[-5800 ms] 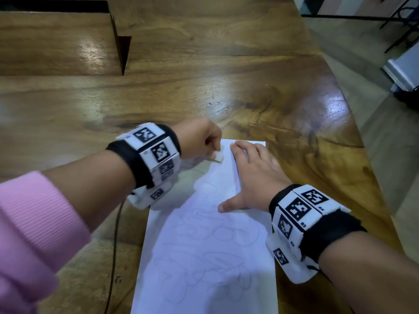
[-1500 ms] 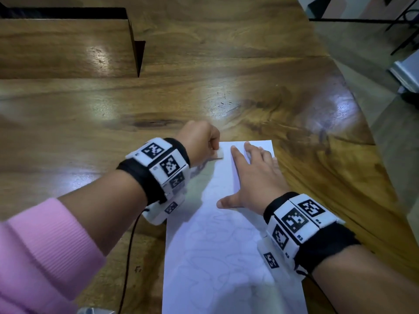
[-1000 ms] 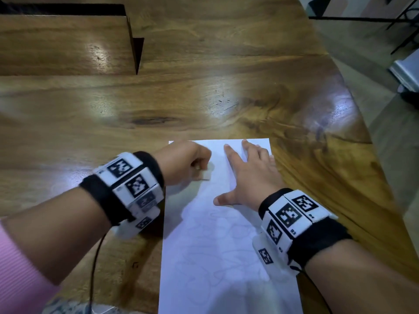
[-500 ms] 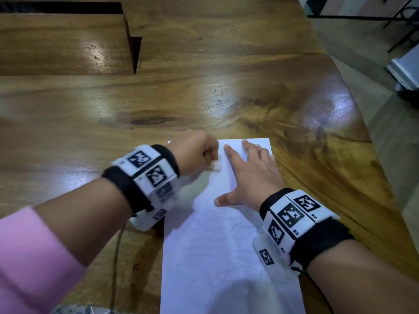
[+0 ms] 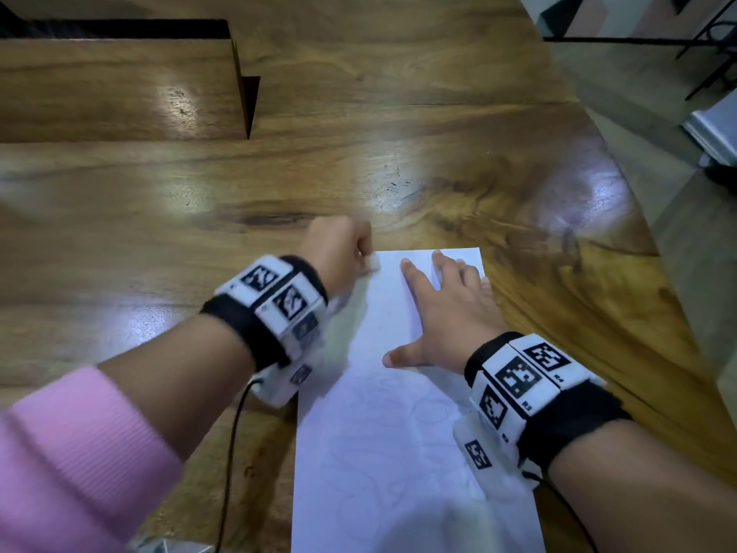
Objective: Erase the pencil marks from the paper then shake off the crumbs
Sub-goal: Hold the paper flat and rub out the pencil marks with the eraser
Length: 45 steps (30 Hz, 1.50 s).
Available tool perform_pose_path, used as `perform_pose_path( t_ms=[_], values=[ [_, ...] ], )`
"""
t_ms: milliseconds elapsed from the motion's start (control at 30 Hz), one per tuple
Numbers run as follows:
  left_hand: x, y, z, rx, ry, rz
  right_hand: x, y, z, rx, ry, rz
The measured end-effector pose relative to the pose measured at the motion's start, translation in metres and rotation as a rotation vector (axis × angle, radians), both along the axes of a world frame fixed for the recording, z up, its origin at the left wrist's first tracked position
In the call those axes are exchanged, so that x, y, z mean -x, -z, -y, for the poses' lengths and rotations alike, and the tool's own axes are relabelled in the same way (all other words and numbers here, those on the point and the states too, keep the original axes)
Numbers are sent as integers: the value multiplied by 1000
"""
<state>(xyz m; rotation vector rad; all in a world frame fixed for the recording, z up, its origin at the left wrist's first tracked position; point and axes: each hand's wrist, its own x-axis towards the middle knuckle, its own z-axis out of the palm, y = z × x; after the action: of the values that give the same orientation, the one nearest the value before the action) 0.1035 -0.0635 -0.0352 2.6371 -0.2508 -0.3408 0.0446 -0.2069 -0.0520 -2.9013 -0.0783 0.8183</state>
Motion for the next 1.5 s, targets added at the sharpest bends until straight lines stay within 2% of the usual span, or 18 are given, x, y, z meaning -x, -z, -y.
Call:
perform_pose_path(
  t_ms=[67, 200, 267, 433, 500, 633, 667, 767, 833, 933, 1033, 1067, 1167, 1233, 1300, 1433, 1500],
  values=[
    [-6, -1, 0, 0, -13, -8, 1, 0, -1, 6, 1, 2],
    [36, 1, -20, -29, 129, -151, 1, 1, -1, 6, -1, -2],
    [40, 2, -23, -21, 135, -193, 2, 2, -1, 25, -26, -1],
    [0, -2, -3, 17, -14, -69, 0, 0, -3, 46, -37, -7],
    [4, -3, -2, -5, -9, -61, -1, -2, -5, 39, -23, -7],
    [33, 0, -19, -14, 118, -275, -1, -3, -7, 22, -1, -10],
    [31, 0, -19, -20, 118, -277, -1, -3, -7, 25, -2, -12],
    [4, -2, -9, 11, 17, -85, -1, -2, -7, 35, -9, -18],
    [-7, -1, -1, 31, -19, -40, -1, -3, -7, 38, -10, -19],
    [10, 1, -14, 19, 2, -108, -1, -3, -7, 30, -7, -18],
    [35, 4, -28, -18, 93, -269, -1, -2, -6, 29, -10, -25],
    [35, 4, -28, -19, 93, -270, -1, -2, -6, 31, -11, -26],
    [10, 2, -15, 21, -5, -101, -1, -1, -6, 37, -16, -26],
    [-2, 2, -4, 18, -28, -48, -1, -1, -6, 38, -16, -25],
    [3, 4, -7, 12, -18, -90, -1, -1, -6, 30, -16, -27],
    [34, 6, -23, 13, 117, -310, -1, 0, -5, 11, -7, -25],
    [25, 4, -18, 18, 99, -236, 0, 0, -6, 14, -13, -25]
  ],
)
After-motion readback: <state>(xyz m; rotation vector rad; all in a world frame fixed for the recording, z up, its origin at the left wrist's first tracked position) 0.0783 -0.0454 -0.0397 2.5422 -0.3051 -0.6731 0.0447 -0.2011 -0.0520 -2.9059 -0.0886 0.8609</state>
